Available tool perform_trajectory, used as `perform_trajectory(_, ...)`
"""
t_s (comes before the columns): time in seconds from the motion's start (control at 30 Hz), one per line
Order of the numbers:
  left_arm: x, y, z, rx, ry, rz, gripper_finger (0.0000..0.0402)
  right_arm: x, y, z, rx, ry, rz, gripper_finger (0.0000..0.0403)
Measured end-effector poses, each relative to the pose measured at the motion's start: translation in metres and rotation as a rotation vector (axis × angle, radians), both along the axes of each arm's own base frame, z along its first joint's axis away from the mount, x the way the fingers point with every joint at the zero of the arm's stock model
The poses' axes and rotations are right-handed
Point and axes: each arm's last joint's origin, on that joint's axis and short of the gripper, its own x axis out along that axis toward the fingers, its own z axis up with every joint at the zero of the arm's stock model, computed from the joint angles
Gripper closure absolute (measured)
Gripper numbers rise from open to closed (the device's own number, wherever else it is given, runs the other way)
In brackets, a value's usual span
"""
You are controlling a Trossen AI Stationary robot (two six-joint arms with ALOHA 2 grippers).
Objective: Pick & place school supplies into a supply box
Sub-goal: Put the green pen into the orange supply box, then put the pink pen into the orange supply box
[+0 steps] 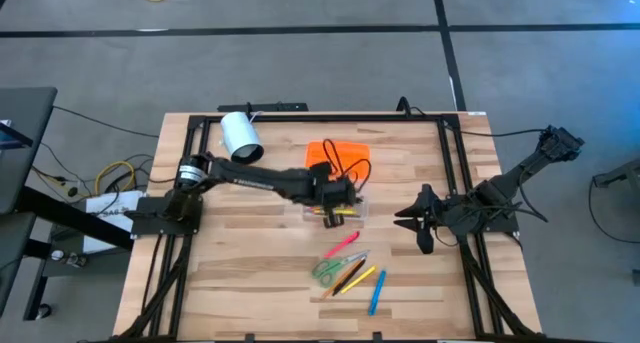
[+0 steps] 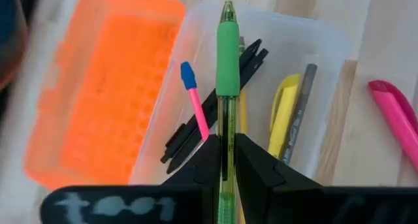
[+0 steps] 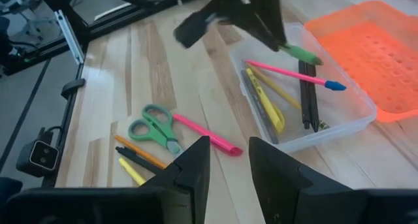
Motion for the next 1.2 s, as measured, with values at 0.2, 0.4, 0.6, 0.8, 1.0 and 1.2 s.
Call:
perform_trajectory(0.2,0.000,0.024,-0.001,-0.091,-0.004,0.030,0.0381,0.004,0.003,-0.004,-0.002,0.024,-0.010,0.0303)
perform_trajectory(0.4,0.000,0.029,-0.001,-0.101,-0.007,0.046,0.0373,0.011,0.008,-0.015,-0.028,0.081,-0.019,0.0303)
perform_trajectory(0.6,0.000,0.029,-0.001,-0.098,-0.006,0.046,0.0312,0.018,0.013,-0.024,-0.042,0.117,-0.029,0.0303)
perform_trajectory(0.8,0.000,0.029,-0.001,-0.094,-0.003,0.037,0.0257,0.023,0.016,-0.026,-0.040,0.106,-0.034,0.0303)
perform_trajectory(1.0,-0.002,0.016,-0.001,-0.124,0.031,-0.039,0.0248,0.024,0.016,-0.025,-0.035,0.098,-0.029,0.0303)
perform_trajectory(1.2,-0.012,-0.004,0.005,-0.122,0.091,-0.097,0.0253,0.029,0.019,-0.018,-0.063,0.022,0.028,0.0303)
